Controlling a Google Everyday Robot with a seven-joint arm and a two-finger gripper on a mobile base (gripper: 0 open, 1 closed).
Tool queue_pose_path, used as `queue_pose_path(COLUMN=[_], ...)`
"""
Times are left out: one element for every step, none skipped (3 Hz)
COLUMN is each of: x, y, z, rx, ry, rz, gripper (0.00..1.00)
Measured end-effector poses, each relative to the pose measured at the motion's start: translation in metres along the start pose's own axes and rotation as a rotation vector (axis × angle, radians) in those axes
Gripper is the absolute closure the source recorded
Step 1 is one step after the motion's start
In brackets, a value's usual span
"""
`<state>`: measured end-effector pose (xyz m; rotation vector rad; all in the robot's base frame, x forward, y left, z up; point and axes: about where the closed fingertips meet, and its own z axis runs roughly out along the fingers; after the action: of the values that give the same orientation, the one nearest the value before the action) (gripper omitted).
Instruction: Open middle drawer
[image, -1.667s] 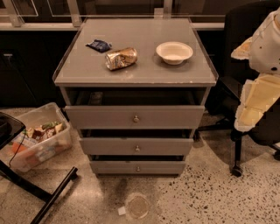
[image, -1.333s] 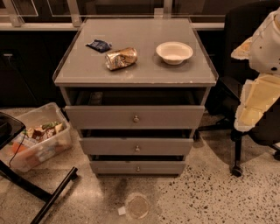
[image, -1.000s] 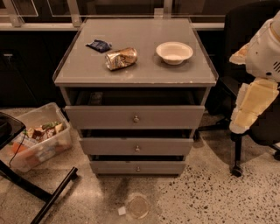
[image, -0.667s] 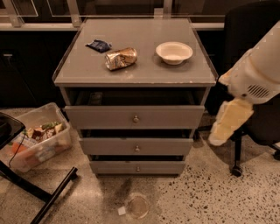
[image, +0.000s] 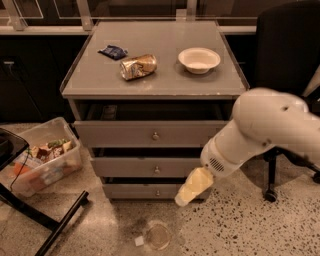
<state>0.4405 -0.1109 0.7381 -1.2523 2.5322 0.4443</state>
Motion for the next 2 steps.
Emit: queue_pose_path(x=[-0.0013, -0.0023], y=[-0.0022, -0.0025], z=[0.016, 0.0154], rx=[0.019, 0.02], ry=[-0.029, -0.031], rz=[0.084, 0.083], gripper=[0.0, 0.0])
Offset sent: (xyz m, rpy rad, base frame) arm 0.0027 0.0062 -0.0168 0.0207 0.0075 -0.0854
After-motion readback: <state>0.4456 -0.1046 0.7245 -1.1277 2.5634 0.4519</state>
